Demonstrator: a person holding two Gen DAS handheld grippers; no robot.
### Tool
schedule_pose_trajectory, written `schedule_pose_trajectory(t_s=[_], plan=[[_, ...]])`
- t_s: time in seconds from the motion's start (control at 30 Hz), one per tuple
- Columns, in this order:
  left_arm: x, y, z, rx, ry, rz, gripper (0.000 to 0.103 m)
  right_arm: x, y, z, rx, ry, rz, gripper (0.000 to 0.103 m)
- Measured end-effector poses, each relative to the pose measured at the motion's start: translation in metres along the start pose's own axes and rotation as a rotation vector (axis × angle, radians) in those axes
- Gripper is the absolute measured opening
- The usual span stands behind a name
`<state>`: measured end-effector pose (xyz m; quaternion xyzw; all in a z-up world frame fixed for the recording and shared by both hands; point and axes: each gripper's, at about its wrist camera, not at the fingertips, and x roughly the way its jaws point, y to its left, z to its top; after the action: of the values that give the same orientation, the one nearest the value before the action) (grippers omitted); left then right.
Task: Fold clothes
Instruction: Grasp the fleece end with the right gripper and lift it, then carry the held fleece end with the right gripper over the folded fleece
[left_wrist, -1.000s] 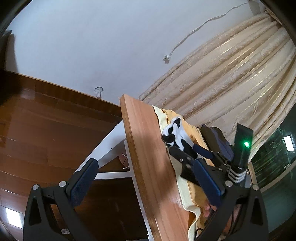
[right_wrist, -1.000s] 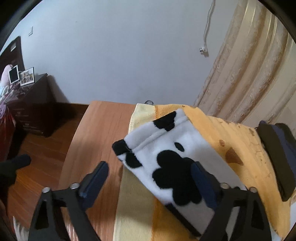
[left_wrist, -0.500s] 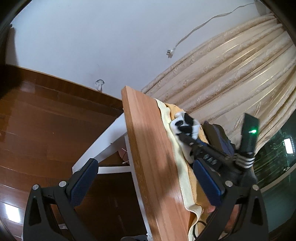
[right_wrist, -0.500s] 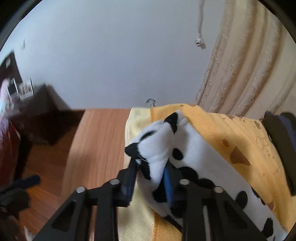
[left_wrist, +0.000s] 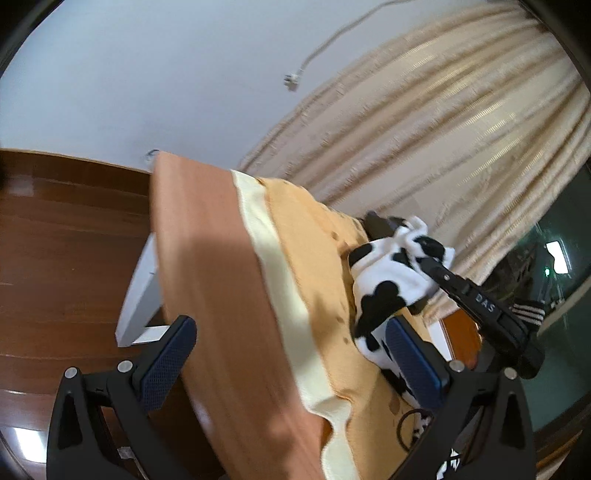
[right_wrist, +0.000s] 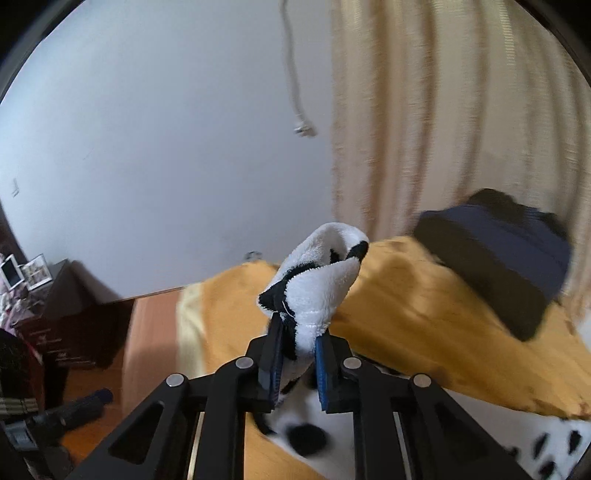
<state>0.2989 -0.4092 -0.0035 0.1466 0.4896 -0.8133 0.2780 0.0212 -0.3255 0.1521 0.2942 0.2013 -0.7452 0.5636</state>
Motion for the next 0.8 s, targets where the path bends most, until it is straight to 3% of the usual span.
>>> schedule_pose_trajectory(t_s=[0.2,0.33,0.57,0.67,0.8], plan=[[0.029,-0.029,-0.012,0.032,0.115,-0.043,0.103,-0.044,-0.085,-0.032,0.145,-0.002,-0.151,0.016],[0.048,-0.074,-0.024,0.134,0.186,-0.09,0.103,-0.077,-0.138,-0.057,0.254,-0.005,-0.225,0.014],[0.083,-0.178,-0.08,0.549,0.268,-0.144,0.103,-0.134,-0.181,-0.09,0.316,-0.04,-0.309,0.014],[0.111,-0.214,-0.11,0.719,0.322,-0.083,0.103,-0.157,-0.194,-0.098,0.335,-0.063,-0.337,0.014],[0.132,-0.249,-0.135,0.837,0.333,-0.035,0.103,-0.181,-0.211,-0.107,0.368,-0.094,-0.375,0.014]])
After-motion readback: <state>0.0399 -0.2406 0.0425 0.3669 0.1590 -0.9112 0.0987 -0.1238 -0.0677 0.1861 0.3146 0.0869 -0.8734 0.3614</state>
